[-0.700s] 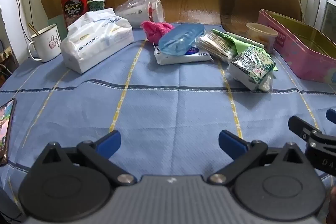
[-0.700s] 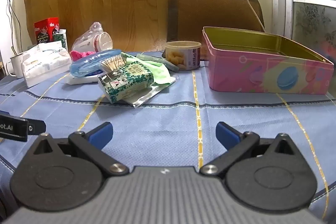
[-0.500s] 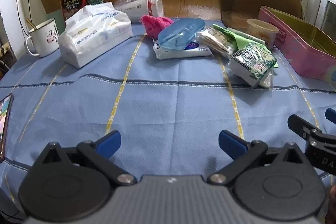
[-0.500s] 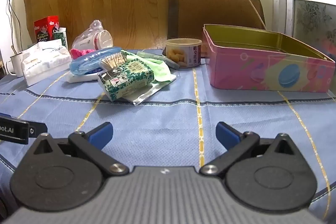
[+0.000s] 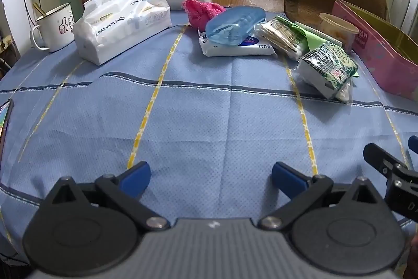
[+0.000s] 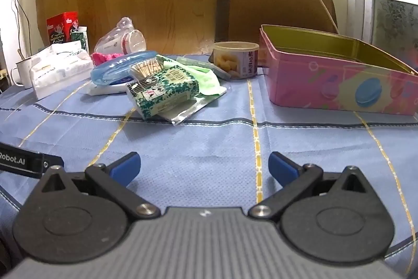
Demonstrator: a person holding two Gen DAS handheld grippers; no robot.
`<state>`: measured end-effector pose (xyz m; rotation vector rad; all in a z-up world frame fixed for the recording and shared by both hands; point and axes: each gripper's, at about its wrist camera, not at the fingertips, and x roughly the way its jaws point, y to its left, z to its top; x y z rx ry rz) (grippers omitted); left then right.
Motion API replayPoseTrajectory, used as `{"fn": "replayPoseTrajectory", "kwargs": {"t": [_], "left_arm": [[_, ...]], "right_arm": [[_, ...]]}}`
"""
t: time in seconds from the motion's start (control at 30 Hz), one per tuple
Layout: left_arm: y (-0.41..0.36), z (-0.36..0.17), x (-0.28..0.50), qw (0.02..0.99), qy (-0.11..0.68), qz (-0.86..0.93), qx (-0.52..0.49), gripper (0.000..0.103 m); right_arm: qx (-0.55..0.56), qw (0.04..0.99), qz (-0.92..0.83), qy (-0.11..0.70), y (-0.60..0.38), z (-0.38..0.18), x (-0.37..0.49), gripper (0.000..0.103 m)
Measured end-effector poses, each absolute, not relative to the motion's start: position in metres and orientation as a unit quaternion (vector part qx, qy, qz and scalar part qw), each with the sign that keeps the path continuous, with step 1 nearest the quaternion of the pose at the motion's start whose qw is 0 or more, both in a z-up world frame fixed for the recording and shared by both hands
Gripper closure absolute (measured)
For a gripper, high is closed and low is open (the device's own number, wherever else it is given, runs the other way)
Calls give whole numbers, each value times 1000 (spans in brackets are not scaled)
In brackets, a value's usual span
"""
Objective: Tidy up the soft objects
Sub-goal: 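Move the right tool toward the green-patterned tissue pack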
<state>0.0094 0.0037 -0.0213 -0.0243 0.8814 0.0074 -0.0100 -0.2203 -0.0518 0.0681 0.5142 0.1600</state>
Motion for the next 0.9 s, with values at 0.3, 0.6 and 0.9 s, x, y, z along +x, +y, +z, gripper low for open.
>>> {"fn": "replayPoseTrajectory", "kwargs": {"t": [0.3, 0.6, 0.9], "left_arm": [[6, -20, 9, 906, 424, 1, -18, 0], [4, -20, 8, 908, 419, 0, -11, 0], [9, -17, 7, 913, 406, -18, -30, 0]], "right_arm": [[60, 956, 87, 274, -225, -56, -7, 0], [76, 956, 87, 269, -228, -56, -8, 0], [60, 956, 120, 259, -220, -53, -12, 0]]}}
